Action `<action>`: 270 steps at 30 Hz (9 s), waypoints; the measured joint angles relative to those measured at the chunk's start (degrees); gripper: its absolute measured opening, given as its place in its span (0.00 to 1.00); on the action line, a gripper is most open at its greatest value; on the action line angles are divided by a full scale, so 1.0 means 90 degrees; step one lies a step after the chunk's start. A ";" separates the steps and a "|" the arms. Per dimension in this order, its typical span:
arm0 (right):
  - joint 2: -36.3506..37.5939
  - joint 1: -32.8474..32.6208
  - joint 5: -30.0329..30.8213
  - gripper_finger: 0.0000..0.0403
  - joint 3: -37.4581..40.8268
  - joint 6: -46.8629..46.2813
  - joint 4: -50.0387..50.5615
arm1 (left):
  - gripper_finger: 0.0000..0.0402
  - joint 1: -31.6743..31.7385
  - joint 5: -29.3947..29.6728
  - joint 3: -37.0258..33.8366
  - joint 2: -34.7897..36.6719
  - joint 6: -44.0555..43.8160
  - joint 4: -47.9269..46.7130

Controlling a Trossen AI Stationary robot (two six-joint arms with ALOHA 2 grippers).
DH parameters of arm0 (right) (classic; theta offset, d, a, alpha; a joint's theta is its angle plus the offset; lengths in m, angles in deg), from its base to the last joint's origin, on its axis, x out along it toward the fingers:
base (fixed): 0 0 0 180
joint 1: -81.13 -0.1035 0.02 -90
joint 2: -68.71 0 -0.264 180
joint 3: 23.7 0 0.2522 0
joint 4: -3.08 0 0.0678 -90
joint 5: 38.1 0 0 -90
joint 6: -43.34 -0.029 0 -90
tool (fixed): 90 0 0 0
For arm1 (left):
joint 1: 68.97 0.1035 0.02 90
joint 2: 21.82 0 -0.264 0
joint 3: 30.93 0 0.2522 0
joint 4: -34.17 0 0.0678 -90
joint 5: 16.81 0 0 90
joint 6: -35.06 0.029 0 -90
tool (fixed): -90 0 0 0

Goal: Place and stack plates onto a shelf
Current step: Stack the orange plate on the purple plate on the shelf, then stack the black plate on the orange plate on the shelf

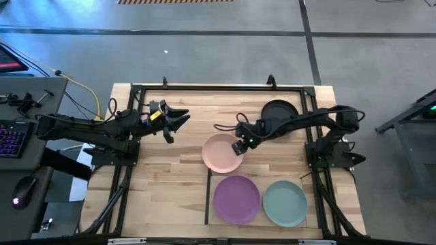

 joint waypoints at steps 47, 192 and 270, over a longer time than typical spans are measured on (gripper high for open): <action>0.4435 0.1542 -0.0001 0.00 0.1629 0.1781 0.1315 | 0.32 0.0002 0.0146 0.0005 0.0000 0.0338 -0.0090; 0.5537 -0.0997 0.2101 0.52 0.3304 0.2547 -0.3604 | 0.32 0.0000 0.0158 0.0005 0.0001 0.0272 -0.0323; 0.5455 0.1001 0.3811 0.03 0.4918 -0.7223 0.0895 | 0.32 0.0000 0.0090 0.0000 0.0001 0.0284 -0.0376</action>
